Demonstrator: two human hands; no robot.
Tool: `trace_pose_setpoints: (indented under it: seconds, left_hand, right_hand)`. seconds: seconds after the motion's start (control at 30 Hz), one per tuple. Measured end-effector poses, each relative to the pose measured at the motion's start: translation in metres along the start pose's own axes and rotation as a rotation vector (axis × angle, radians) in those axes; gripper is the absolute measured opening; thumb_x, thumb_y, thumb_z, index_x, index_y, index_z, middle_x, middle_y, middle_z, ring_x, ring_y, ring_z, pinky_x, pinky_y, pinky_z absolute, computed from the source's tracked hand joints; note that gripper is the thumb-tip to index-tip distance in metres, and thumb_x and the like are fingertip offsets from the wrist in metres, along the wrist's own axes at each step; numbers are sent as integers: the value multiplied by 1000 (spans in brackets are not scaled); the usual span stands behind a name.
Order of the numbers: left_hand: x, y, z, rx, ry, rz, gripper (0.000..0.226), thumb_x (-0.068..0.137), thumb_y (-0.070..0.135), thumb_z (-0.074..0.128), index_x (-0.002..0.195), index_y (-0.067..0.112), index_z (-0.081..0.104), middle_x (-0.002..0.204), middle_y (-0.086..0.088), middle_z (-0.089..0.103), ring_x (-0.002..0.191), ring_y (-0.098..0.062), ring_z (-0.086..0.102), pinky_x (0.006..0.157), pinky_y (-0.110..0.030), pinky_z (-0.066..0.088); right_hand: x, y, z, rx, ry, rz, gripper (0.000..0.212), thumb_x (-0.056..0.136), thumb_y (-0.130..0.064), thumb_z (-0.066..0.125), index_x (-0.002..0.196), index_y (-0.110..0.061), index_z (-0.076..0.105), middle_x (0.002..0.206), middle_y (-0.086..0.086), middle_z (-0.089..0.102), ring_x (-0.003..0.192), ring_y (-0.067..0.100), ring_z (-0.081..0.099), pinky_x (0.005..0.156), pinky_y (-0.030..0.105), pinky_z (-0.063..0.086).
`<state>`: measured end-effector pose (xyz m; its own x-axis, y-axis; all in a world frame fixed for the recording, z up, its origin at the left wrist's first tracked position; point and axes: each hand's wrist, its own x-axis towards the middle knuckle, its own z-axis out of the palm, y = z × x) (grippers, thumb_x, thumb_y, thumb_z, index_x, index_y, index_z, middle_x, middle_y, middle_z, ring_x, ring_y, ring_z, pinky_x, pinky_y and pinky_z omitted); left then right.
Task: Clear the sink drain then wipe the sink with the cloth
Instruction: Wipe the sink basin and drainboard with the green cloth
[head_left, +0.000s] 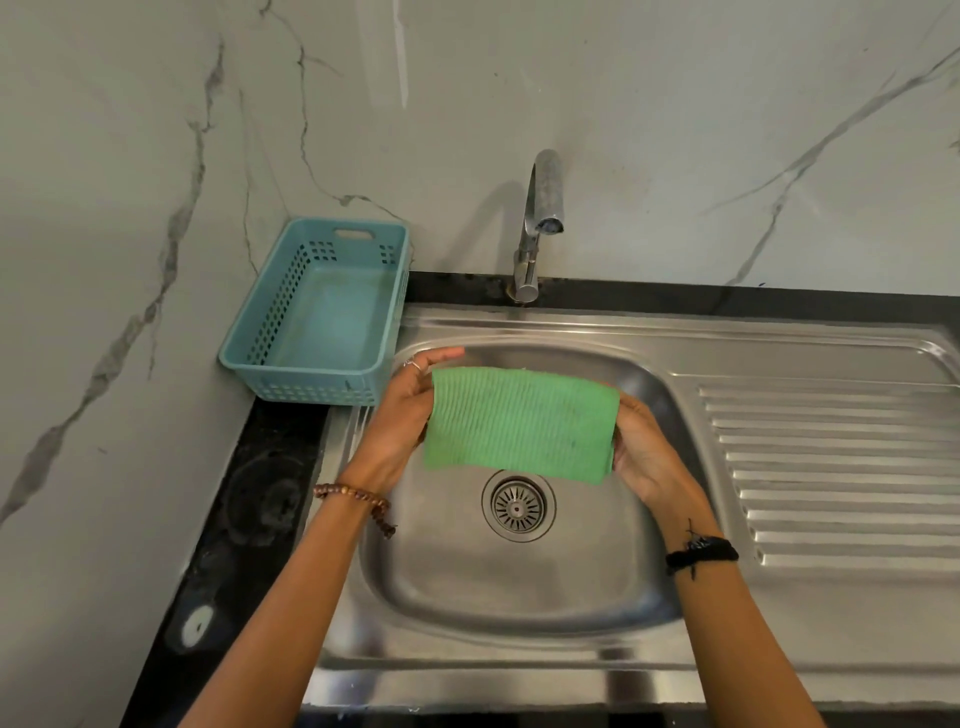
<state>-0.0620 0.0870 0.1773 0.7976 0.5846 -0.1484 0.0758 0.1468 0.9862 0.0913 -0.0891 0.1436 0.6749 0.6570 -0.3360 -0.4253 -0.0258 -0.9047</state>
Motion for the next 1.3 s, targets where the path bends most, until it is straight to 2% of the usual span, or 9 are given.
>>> trace_pose_setpoints:
  seconds: [0.17, 0.37, 0.47, 0.57, 0.7, 0.8, 0.87, 1.07, 1.3]
  left_hand:
    - [-8, -4, 1, -17, -3, -196, 25, 95, 28, 44, 88, 29, 68, 76, 8, 72, 72, -9, 66, 60, -22, 55]
    - [-14, 8, -12, -148, 161, -250, 36, 97, 34, 37, 83, 17, 66, 84, -2, 70, 77, -18, 66, 70, -32, 52]
    - [-17, 16, -23, -101, 173, -182, 21, 92, 36, 50, 81, 26, 65, 71, 9, 73, 68, -8, 69, 54, -21, 54]
    - [-20, 26, -41, -83, 217, -71, 13, 86, 9, 60, 83, 21, 59, 79, 6, 68, 70, -5, 66, 54, -18, 54]
    - [-16, 40, -68, -33, 394, 18, 28, 85, -4, 55, 81, 22, 48, 82, 1, 54, 77, -15, 56, 61, -27, 48]
    - [-9, 46, -89, -2, 448, 81, 42, 82, -9, 51, 96, 30, 48, 87, 0, 55, 73, -12, 56, 52, -25, 53]
    - [0, 48, -105, 126, 459, 79, 43, 82, -8, 51, 97, 32, 54, 97, -5, 57, 77, -13, 57, 57, -30, 56]
    - [44, 43, -132, 473, 499, -95, 21, 85, 5, 58, 100, 18, 67, 107, -23, 62, 71, -21, 63, 72, -37, 59]
    - [82, 23, -139, 1126, 331, -278, 33, 89, 3, 46, 119, 12, 56, 116, -17, 62, 103, -33, 61, 87, -39, 51]
  right_hand:
    - [0, 9, 9, 90, 22, 205, 30, 90, -38, 51, 86, -21, 75, 81, 2, 76, 74, 17, 73, 61, 34, 58]
    - [-10, 7, 25, 287, -77, 353, 46, 92, -41, 35, 103, -8, 66, 81, 8, 73, 67, 19, 71, 58, 29, 59]
    - [-15, -2, 40, 284, -137, 292, 23, 87, -15, 49, 103, -3, 62, 83, 6, 74, 72, 15, 72, 59, 23, 59]
    - [-12, -16, 63, 311, -142, 212, 18, 81, 12, 47, 88, 1, 59, 76, 7, 75, 71, 13, 73, 59, 17, 57]
    - [6, -40, 105, 350, -180, 89, 26, 70, 10, 59, 92, -4, 57, 83, 4, 74, 77, 11, 72, 63, 17, 57]
    - [34, -58, 150, 180, -123, -8, 21, 81, 7, 60, 89, -12, 56, 78, -2, 70, 66, 5, 69, 59, 16, 56]
    - [61, -67, 183, 28, -74, -80, 21, 82, 6, 61, 85, -14, 55, 75, 0, 67, 60, 8, 64, 57, 17, 54]
    - [143, -74, 250, -629, -21, -384, 23, 79, 3, 61, 100, -6, 58, 101, 17, 68, 89, 27, 64, 77, 34, 53]
    - [192, -38, 270, -1459, -163, -586, 48, 86, 11, 44, 131, -3, 33, 123, 25, 45, 97, 41, 58, 76, 43, 45]
